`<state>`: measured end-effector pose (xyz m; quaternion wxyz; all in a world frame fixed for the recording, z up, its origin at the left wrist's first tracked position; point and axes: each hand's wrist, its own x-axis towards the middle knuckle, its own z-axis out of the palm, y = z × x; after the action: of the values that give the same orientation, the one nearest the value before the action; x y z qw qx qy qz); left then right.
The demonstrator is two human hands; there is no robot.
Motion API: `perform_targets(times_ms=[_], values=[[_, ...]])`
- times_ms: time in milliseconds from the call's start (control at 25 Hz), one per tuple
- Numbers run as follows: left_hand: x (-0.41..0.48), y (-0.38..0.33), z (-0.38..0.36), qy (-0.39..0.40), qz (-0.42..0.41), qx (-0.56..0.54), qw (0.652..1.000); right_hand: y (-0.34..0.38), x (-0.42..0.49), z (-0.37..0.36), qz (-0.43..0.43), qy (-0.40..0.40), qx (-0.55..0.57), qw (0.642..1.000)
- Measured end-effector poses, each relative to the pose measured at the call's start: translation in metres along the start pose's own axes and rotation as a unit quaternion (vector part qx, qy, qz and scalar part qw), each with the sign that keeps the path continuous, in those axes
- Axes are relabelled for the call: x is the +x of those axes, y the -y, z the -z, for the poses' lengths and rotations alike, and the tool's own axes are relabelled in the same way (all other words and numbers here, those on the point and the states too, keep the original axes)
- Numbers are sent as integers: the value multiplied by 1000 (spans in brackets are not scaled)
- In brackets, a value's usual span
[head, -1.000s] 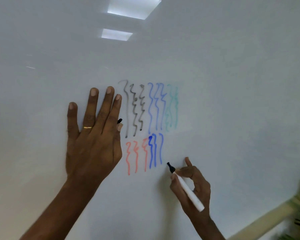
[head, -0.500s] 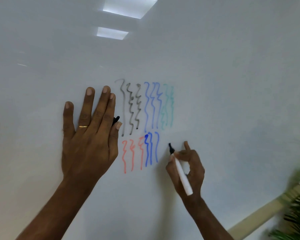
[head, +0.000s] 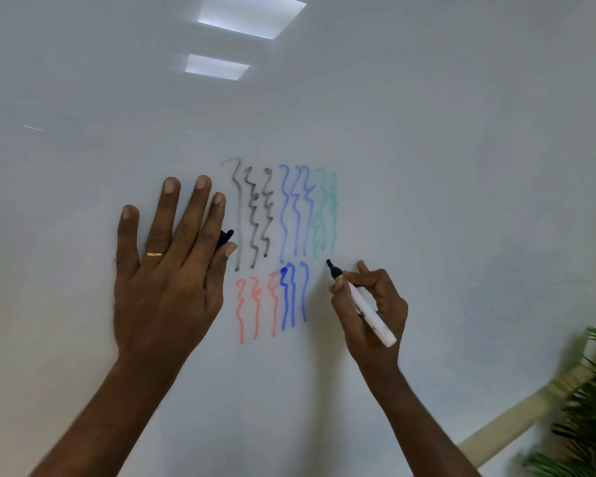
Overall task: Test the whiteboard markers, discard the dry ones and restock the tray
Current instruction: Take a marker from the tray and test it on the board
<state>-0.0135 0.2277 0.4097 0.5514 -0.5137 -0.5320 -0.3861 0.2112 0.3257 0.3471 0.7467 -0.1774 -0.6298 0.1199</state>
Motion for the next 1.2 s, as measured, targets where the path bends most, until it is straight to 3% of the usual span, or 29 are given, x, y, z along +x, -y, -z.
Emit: perform_targets(times_ms=[240,480,680,760,880,1000,1200], values=[[-4,2,-2,-30,2,-41,999,-34,-79,10,-8,-13,-66,998],[-3,3,0,-39,-6,-52,998,-8,-90,32,-119,43,-59,990],[0,3,7,1,3,-85,996,53,-58,35,-137,57,35,988],[-1,4,14,18,4,-152,988,75,-51,31,-177,55,95,978],[-13,-2,38,49,38,-320,945,108,-43,28,-213,56,160,962],[-30,-18,65,125,72,-434,889,135,-38,25,-190,78,169,964],[-48,-34,95,145,282,-580,751,146,-39,25,-195,115,159,961]])
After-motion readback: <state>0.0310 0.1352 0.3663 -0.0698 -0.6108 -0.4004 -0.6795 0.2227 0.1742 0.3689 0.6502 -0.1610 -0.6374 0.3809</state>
